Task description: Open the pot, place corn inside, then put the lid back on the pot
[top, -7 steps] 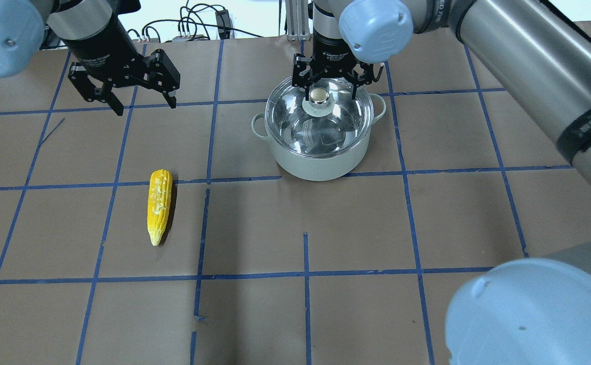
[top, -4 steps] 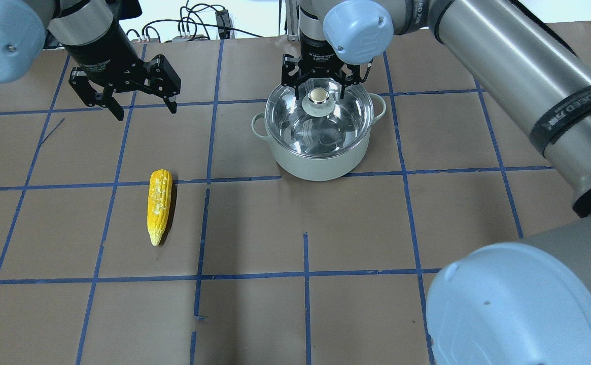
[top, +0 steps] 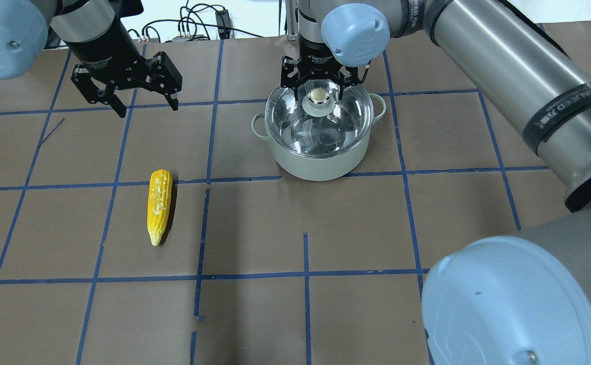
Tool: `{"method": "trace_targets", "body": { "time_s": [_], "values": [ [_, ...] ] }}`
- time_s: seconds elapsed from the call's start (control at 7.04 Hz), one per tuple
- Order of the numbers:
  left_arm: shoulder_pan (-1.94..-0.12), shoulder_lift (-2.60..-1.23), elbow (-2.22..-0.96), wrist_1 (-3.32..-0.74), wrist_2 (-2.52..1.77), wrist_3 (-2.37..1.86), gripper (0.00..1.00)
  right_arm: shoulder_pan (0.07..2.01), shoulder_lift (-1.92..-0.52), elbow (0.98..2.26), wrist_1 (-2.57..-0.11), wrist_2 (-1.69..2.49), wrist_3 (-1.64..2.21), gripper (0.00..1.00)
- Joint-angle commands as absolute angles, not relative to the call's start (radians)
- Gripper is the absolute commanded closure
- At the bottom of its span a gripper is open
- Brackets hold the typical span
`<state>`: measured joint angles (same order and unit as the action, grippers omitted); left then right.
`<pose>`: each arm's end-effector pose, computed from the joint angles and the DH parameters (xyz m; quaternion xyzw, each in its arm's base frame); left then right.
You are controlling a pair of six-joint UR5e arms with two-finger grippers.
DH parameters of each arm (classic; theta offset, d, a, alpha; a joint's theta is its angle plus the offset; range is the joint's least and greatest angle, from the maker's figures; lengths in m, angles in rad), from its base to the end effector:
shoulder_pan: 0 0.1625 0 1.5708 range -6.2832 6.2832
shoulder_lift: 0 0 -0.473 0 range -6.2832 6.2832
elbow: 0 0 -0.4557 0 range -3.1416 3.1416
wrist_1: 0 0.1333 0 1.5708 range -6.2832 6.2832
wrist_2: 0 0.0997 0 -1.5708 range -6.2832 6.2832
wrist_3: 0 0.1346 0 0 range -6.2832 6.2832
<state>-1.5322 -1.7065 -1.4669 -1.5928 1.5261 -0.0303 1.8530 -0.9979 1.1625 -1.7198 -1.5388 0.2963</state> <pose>-0.1156 -0.6167 0.4770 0.0350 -0.9988 -0.0268 0.0224 0.3559 -0.7334 0.3492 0.0072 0.9998 0.0120 0.0131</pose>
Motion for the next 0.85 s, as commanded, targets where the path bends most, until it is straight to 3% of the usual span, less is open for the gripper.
{"method": "trace_targets", "body": {
  "time_s": [0.0, 0.14, 0.43, 0.71],
  "values": [
    [-1.529, -1.706, -1.477, -1.594, 1.532, -0.028, 0.00, 1.853, -0.996, 1.161, -1.720, -1.539, 0.295, 0.24],
    [-1.531, -1.706, -1.477, -1.594, 1.529, -0.028, 0.00, 1.853, -0.989, 1.158, -1.720, -1.537, 0.279, 0.42],
    [-1.528, -1.706, -1.479, -1.592, 1.529, -0.028, 0.00, 1.853, -0.986, 1.161, -1.717, -1.536, 0.218, 0.63],
    [-1.507, -1.707, -1.482, -1.588, 1.534, 0.026, 0.00, 1.850, -0.986, 1.157, -1.717, -1.534, 0.195, 0.68]
  ]
}}
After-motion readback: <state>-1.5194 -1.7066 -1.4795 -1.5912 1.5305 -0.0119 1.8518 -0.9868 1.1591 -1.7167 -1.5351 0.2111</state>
